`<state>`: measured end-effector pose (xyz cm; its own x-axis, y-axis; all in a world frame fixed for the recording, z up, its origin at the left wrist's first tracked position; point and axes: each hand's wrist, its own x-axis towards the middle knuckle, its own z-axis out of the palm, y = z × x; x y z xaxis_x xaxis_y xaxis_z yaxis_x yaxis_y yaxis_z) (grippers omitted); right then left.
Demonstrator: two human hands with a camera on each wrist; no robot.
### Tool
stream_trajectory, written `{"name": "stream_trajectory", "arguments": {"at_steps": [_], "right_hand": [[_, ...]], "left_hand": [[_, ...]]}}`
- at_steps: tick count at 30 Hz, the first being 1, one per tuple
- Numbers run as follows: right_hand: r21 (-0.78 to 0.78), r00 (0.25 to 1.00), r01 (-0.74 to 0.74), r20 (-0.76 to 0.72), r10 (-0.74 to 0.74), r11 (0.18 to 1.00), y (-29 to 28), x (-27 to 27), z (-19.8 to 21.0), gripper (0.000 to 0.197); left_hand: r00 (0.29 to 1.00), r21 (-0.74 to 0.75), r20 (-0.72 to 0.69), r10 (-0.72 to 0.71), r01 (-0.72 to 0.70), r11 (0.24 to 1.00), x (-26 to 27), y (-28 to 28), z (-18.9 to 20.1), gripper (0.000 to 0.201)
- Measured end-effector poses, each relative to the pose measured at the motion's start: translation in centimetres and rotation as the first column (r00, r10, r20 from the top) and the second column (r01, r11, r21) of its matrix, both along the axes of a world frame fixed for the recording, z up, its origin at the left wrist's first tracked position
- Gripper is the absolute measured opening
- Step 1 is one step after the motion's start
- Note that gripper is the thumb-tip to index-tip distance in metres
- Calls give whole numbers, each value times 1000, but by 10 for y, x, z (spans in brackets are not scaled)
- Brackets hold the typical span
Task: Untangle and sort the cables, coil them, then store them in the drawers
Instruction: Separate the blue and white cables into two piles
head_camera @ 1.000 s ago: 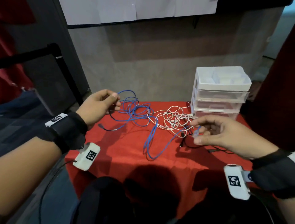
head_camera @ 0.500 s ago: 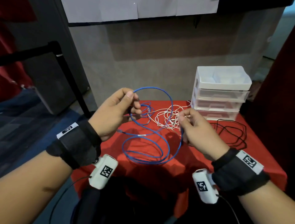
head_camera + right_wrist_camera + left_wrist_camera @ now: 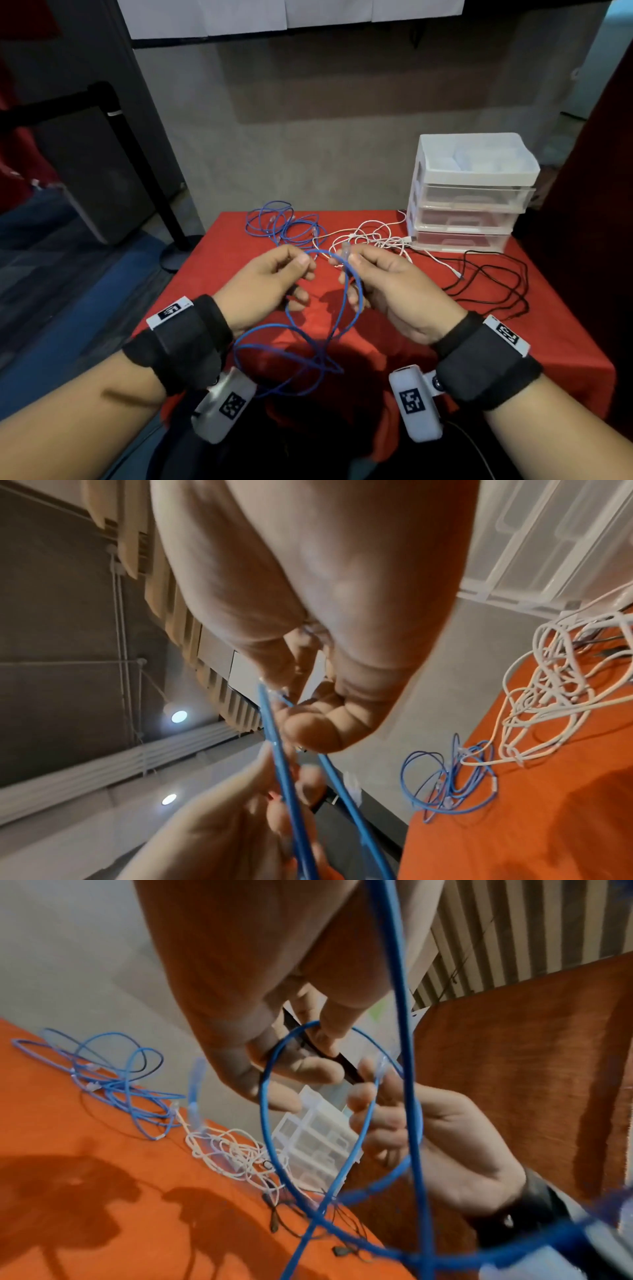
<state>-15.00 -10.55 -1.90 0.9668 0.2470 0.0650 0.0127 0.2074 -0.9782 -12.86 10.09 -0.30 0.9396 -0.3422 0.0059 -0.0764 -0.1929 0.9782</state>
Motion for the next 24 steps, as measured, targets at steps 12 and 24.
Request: {"name": "stream_trajectory", "arguments": {"at_steps": [12,24], "right_hand": [[135,999,39,-36,-35,990,-1,14,-3,28],[-239,969,173,-130,-208,955,-49,19,-65,17]], "left_hand": [[985,151,1,-172,170,974,16,-16,-26,35],[656,-316,306,690,-614,724,206,83,38,16]]}}
